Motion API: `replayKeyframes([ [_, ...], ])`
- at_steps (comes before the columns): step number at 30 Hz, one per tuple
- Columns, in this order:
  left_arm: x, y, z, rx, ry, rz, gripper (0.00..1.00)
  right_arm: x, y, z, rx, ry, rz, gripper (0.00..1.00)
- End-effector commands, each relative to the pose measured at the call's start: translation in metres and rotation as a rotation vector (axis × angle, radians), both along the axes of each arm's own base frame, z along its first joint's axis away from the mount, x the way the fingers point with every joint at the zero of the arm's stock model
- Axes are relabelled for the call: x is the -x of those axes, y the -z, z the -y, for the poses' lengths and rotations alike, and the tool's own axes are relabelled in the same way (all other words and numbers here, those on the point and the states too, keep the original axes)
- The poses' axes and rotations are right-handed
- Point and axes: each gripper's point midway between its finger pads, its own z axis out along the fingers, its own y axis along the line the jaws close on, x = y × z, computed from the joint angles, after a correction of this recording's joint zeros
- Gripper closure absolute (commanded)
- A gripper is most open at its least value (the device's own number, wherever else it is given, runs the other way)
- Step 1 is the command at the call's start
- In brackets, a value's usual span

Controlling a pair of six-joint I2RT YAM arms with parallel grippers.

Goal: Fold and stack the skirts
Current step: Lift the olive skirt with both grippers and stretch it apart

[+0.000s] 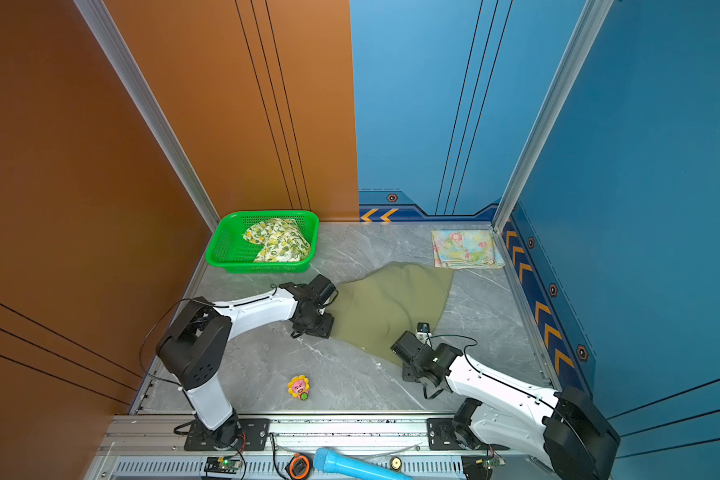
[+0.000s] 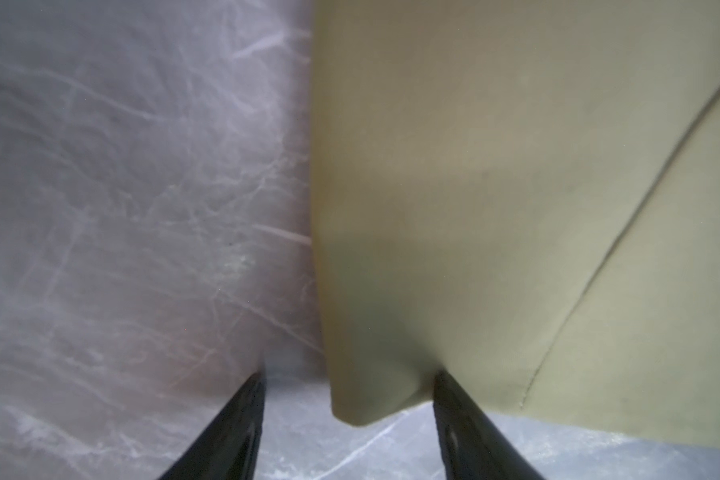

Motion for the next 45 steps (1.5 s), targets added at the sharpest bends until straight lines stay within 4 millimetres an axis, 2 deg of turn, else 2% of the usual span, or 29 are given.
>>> replayKeyframes([
  [1,0.004,0.010,0.002,-0.002,0.007,-0.021,0.57,0.000,0.010,-0.012,-0.075,0.031,-0.012,0.43],
  [3,0.004,0.014,0.001,-0.007,0.006,-0.026,0.61,-0.001,0.015,-0.013,-0.078,0.044,-0.020,0.46],
  [5,0.003,0.017,0.001,-0.012,0.005,-0.026,0.71,-0.003,0.020,-0.016,-0.087,0.055,-0.015,0.49],
  [7,0.002,0.018,0.000,-0.018,0.003,-0.024,0.88,-0.006,0.022,-0.016,-0.093,0.069,-0.008,0.57],
  [9,0.000,0.016,-0.001,-0.022,-0.002,-0.013,1.00,-0.010,0.020,-0.018,-0.100,0.076,0.002,0.58],
  [15,-0.002,0.007,-0.004,-0.014,-0.007,0.013,1.00,-0.017,0.004,-0.027,-0.171,0.086,0.028,0.50],
  [21,-0.003,0.000,-0.003,-0.001,-0.008,0.028,1.00,-0.020,-0.011,-0.022,-0.225,0.132,0.061,0.45],
  [28,-0.001,-0.002,-0.003,0.001,-0.006,0.033,1.00,-0.017,0.000,-0.019,-0.233,0.157,0.027,0.47],
  [32,-0.001,-0.003,-0.004,-0.001,-0.007,0.039,1.00,-0.015,0.010,-0.024,-0.249,0.159,0.000,0.54],
  [35,-0.002,-0.007,-0.002,0.003,-0.005,0.052,1.00,-0.021,0.010,-0.029,-0.263,0.154,0.012,0.64],
  [36,-0.003,-0.009,-0.002,0.005,-0.006,0.055,1.00,-0.024,0.010,-0.030,-0.254,0.152,0.014,0.69],
  [39,-0.006,-0.019,0.002,0.019,-0.003,0.076,1.00,-0.031,0.006,-0.029,-0.226,0.143,0.023,1.00],
  [42,-0.010,-0.039,0.006,0.036,0.003,0.110,1.00,-0.040,-0.016,-0.026,-0.211,0.142,0.080,1.00],
  [45,-0.014,-0.072,0.009,0.070,0.005,0.162,1.00,-0.048,-0.062,-0.012,-0.185,0.150,0.181,1.00],
])
